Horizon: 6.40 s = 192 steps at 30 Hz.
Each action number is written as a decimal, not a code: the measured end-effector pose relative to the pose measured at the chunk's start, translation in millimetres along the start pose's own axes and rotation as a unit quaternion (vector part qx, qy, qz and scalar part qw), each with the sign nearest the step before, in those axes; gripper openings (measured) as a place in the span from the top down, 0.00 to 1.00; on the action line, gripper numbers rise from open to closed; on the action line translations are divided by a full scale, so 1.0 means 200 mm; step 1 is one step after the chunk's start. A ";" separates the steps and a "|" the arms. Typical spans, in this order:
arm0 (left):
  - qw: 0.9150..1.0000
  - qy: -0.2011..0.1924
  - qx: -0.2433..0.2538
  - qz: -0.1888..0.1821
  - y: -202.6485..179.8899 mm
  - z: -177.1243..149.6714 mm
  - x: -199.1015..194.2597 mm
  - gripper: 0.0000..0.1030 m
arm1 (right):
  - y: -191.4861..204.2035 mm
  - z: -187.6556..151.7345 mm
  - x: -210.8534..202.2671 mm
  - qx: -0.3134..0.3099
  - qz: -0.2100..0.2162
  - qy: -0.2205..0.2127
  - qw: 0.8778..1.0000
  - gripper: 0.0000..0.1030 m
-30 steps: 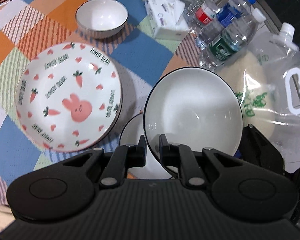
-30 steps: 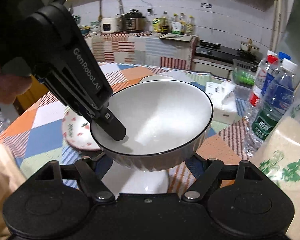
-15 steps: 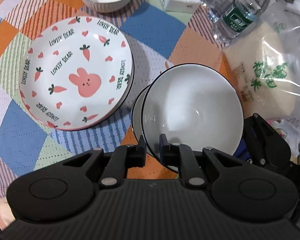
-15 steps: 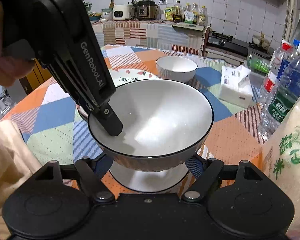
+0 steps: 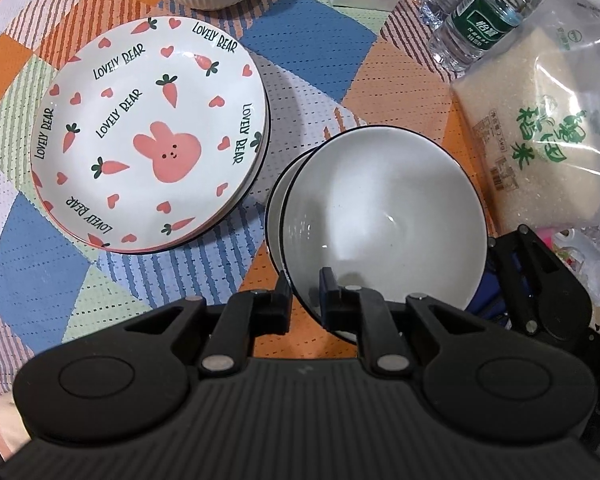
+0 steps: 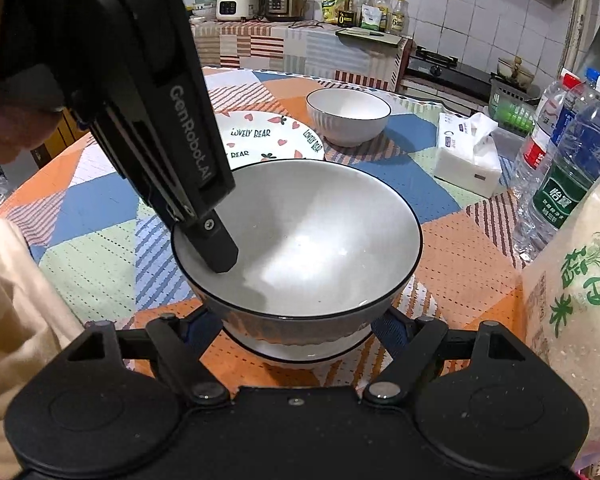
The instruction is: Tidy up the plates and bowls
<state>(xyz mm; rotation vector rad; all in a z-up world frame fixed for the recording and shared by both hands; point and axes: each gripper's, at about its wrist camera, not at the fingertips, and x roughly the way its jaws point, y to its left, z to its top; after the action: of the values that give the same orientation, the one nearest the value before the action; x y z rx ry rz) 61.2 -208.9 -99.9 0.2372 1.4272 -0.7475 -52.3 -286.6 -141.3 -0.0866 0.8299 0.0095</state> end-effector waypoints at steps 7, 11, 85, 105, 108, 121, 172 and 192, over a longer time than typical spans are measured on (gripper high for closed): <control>1.000 -0.005 0.027 0.001 -0.02 0.00 0.02 0.88 | 0.00 0.00 -0.01 0.012 -0.006 0.009 1.000 0.17; 1.000 0.004 0.020 -0.001 0.00 0.00 0.04 0.88 | -0.01 -0.01 -0.01 0.016 0.000 0.013 1.000 0.17; 0.973 -0.207 -0.104 0.023 0.63 0.97 0.17 0.60 | -0.75 0.90 1.04 0.290 0.081 0.050 0.952 0.73; 0.980 -0.183 -0.076 0.015 0.49 0.90 0.22 0.76 | -0.87 0.77 1.07 0.390 0.103 0.055 0.913 0.91; 0.980 -0.183 -0.071 -0.003 0.48 0.85 0.14 0.76 | -0.88 0.77 0.98 0.394 0.116 0.048 0.910 0.91; 0.979 -0.197 -0.047 0.000 0.33 0.62 -0.11 0.77 | -0.81 0.76 0.62 0.384 0.130 0.027 0.914 0.91; 0.999 -0.025 -0.010 -0.034 0.04 -0.01 -0.20 0.77 | -0.51 0.24 -0.16 0.347 0.125 0.030 0.929 0.88; 0.998 0.022 -0.024 -0.052 0.05 0.01 -0.08 0.77 | -0.36 0.26 -0.16 0.227 0.030 0.057 0.972 0.88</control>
<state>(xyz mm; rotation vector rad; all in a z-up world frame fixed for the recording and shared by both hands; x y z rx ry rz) 69.3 -195.9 -86.8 0.1431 1.5060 -0.7959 -33.7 -353.2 -77.2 0.3729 0.9310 -0.1288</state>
